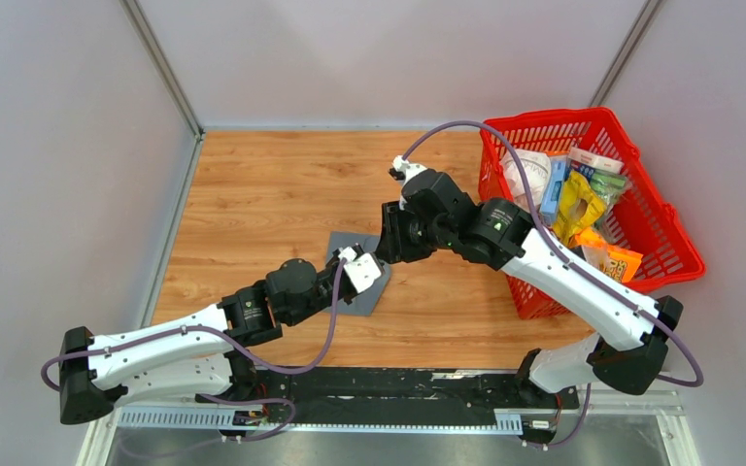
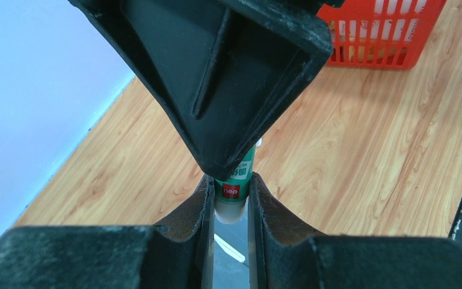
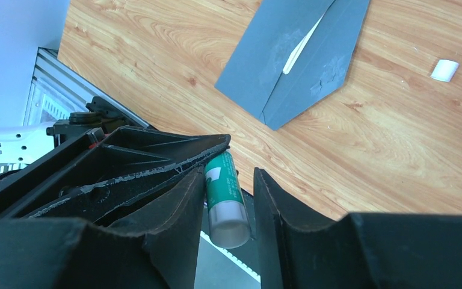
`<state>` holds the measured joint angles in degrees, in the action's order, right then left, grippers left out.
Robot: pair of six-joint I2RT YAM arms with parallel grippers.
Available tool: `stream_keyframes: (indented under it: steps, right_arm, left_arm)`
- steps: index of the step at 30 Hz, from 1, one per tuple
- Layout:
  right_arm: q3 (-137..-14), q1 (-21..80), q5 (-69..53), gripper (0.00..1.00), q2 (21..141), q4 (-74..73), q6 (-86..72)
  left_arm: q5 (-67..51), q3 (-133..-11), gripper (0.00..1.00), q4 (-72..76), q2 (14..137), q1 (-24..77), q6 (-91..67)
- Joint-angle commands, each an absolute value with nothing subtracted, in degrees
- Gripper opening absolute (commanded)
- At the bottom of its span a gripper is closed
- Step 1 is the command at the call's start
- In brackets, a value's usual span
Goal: Place the letter into the envelope and seal it
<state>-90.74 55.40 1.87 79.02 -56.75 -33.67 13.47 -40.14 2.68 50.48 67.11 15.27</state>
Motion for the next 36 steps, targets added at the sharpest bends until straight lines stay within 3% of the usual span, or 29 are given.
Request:
stream_keyframes:
  steps: [1, 8, 13, 21, 31, 33, 34, 36]
  right_arm:
    - [-92.1, 55.8, 1.5, 0.37, 78.1, -57.2, -33.0]
    - [-92.0, 56.0, 1.0, 0.23, 79.2, -56.8, -33.1]
    - [-91.8, 56.3, -1.1, 0.31, 79.7, -57.0, -33.1]
    - [-90.6, 56.3, -1.1, 0.3, 79.7, -57.3, -33.0]
    - [-90.8, 56.4, 1.8, 0.0, 80.2, -57.7, -33.3]
    - [-90.8, 56.3, 4.1, 0.0, 80.0, -58.0, -33.3]
    - [-91.1, 56.3, 5.3, 0.0, 80.0, -58.1, -33.3]
    - [-91.4, 56.1, 8.5, 0.0, 80.0, -58.2, -33.1]
  left_arm:
    - [12.9, -42.5, 0.0, 5.3, 50.4, 67.1, 15.1]
    - [12.5, -42.6, 0.0, 5.5, 50.9, 67.1, 15.8]
    - [12.9, -42.6, 0.0, 5.6, 50.9, 67.1, 16.3]
    - [12.4, -42.6, 0.0, 6.0, 50.7, 67.0, 17.0]
    - [11.7, -42.5, 0.01, 6.1, 50.6, 67.0, 15.9]
    - [12.5, -42.4, 0.11, 5.3, 50.7, 67.0, 14.5]
    - [12.8, -42.5, 0.28, 4.8, 50.6, 67.0, 13.5]
    - [14.0, -42.9, 0.48, 2.7, 50.4, 67.0, 10.7]
